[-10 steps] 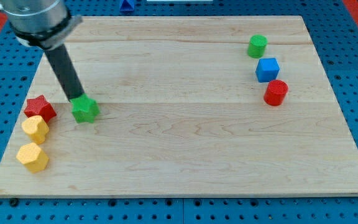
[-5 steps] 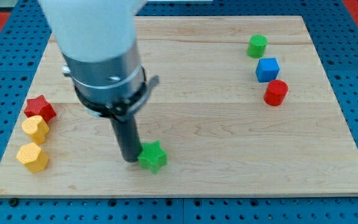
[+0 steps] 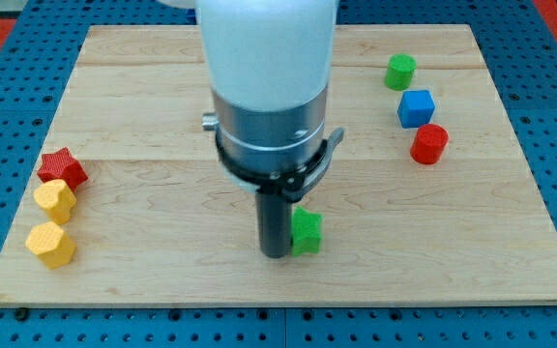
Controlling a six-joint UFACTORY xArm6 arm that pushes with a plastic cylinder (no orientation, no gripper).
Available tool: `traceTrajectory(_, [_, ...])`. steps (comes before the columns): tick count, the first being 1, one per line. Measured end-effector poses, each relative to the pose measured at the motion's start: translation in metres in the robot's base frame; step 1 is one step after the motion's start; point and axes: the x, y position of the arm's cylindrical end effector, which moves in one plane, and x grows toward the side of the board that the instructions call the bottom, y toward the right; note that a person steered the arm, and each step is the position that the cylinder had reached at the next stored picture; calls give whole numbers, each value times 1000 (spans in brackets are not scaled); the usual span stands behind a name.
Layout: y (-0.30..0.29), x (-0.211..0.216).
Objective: Drag green star below red circle
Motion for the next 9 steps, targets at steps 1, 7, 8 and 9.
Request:
traceTrajectory(1, [5, -32])
traceTrajectory(7, [46, -16])
traceTrajectory(8, [61, -27])
traceTrajectory(9, [86, -31])
